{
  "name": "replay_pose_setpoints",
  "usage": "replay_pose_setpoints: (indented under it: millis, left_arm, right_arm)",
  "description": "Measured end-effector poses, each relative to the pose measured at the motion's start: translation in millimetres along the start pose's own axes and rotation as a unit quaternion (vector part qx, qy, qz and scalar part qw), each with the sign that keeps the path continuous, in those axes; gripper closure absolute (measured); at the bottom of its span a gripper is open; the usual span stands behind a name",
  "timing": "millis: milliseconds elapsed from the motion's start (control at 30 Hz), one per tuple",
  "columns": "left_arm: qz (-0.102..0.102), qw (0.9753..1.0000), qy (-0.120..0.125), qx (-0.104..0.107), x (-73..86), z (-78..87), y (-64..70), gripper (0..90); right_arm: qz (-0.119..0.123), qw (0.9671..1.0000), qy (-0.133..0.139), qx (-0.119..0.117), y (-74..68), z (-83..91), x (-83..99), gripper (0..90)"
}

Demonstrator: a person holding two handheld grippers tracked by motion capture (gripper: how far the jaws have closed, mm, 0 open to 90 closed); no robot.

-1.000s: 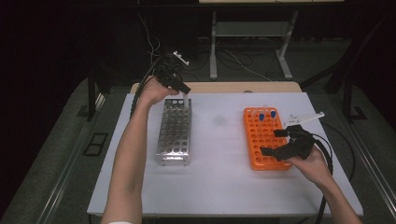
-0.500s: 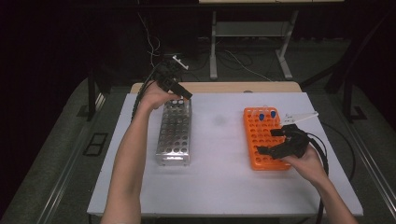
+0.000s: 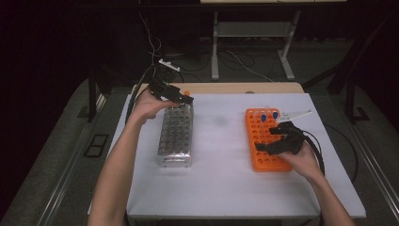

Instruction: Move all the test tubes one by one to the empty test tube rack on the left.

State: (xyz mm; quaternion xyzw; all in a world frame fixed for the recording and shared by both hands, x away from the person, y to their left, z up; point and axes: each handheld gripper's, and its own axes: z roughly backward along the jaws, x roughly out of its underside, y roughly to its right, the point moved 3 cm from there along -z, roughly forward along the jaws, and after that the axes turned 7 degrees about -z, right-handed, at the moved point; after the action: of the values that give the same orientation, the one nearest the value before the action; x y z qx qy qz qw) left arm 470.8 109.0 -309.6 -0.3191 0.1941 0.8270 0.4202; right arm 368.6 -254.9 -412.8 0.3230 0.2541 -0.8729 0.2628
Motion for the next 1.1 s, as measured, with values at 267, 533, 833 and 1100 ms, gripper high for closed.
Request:
replay_pose_setpoints:
  millis: [267,533,833,1100]
  left_arm:
    - [-0.011,0.9999,0.003,0.003,16.3,10.0,21.6,0.0]
    - [-0.033,0.9993,0.017,0.003,27.1,18.9,45.2,0.0]
    - [-0.058,0.9983,0.001,0.007,33.8,17.0,61.8,0.0]
    - [-0.072,0.9973,0.004,0.013,32.9,16.6,70.4,0.0]
  right_arm:
    - [-0.018,0.9995,0.013,0.024,13.3,-5.2,-3.0,17.5]
    - [-0.016,0.9981,0.028,0.053,21.5,-9.7,-6.0,42.9]
    - [-0.007,0.9965,0.022,0.080,23.5,-14.6,-20.6,61.0]
    - [0.008,0.9947,-0.001,0.102,23.4,-21.6,-23.8,74.9]
